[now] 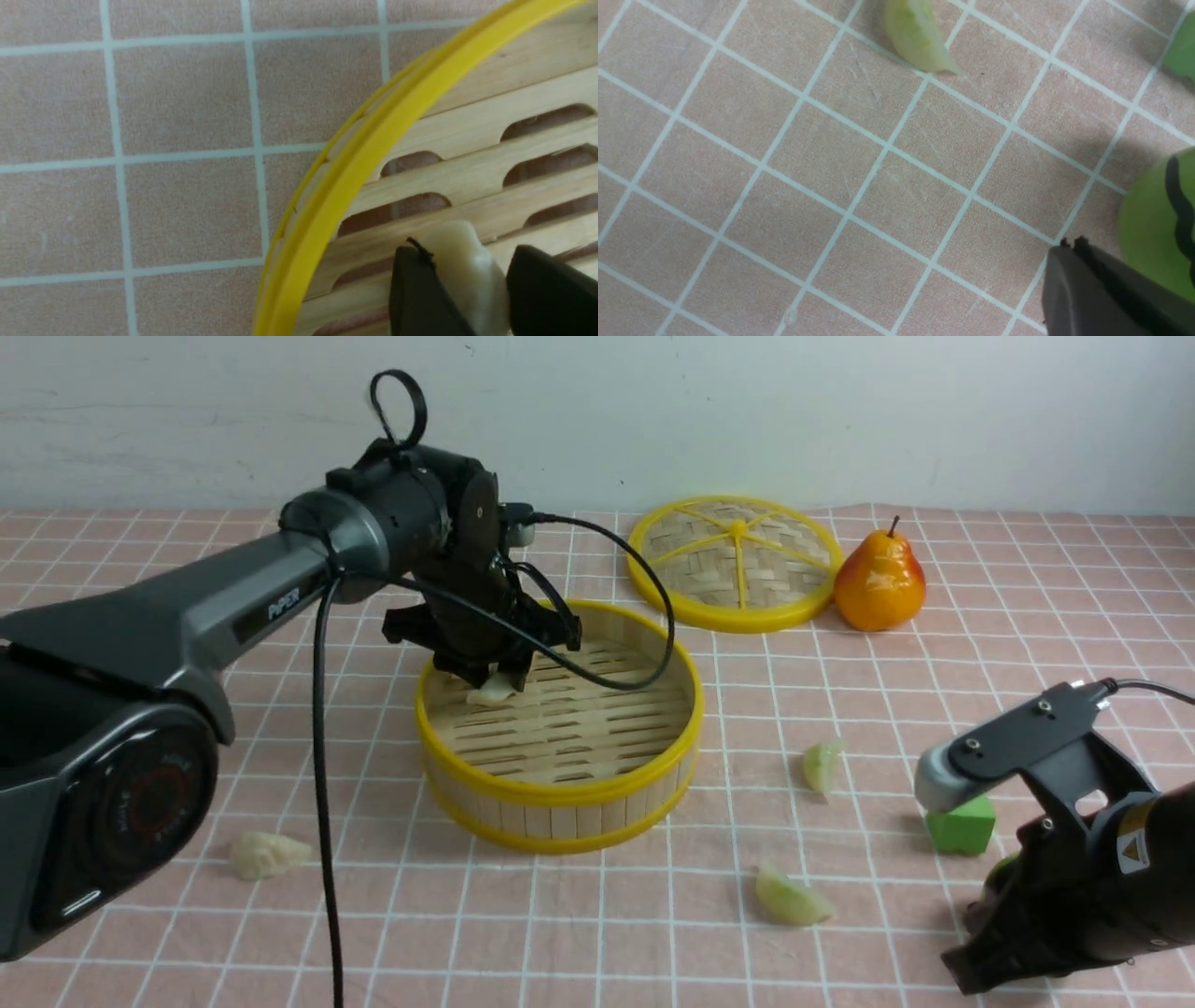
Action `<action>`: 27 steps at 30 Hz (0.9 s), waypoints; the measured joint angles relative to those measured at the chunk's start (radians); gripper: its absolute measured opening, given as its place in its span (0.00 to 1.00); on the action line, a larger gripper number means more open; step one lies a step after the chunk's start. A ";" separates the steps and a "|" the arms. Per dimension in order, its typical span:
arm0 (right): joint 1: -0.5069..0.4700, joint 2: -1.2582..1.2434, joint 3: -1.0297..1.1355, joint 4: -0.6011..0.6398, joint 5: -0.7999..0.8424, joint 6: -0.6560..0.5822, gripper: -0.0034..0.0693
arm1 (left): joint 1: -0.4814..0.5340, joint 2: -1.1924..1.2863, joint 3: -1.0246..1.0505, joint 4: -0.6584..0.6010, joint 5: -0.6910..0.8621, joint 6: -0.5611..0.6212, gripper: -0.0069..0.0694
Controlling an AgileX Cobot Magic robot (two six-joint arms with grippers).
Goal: Put the dumplings into the steamer on the table with the pink tablecloth.
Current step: 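Place the dumpling into the bamboo steamer basket with the left gripper, then reach for and grasp a dumpling on the table with the left gripper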
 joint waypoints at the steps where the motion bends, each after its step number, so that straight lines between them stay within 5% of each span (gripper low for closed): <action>1: 0.000 0.000 0.000 0.009 0.000 0.000 0.03 | 0.000 -0.003 -0.002 -0.010 -0.001 -0.008 0.51; 7: 0.000 0.000 0.000 0.012 0.035 0.000 0.03 | -0.003 -0.119 -0.065 0.066 0.199 0.002 0.75; 10: 0.000 0.000 0.000 0.013 0.068 0.000 0.03 | 0.004 -0.240 -0.071 0.203 0.304 -0.001 0.73; 16: 0.000 0.000 0.000 0.025 0.060 0.000 0.03 | 0.114 -0.474 0.123 0.225 0.311 -0.125 0.60; 21: 0.000 0.000 0.000 0.055 0.049 0.000 0.03 | 0.186 -0.640 0.600 0.166 0.102 -0.284 0.55; 27: 0.000 0.000 0.000 0.059 0.048 0.000 0.03 | 0.185 -0.691 1.008 0.161 -0.347 -0.664 0.56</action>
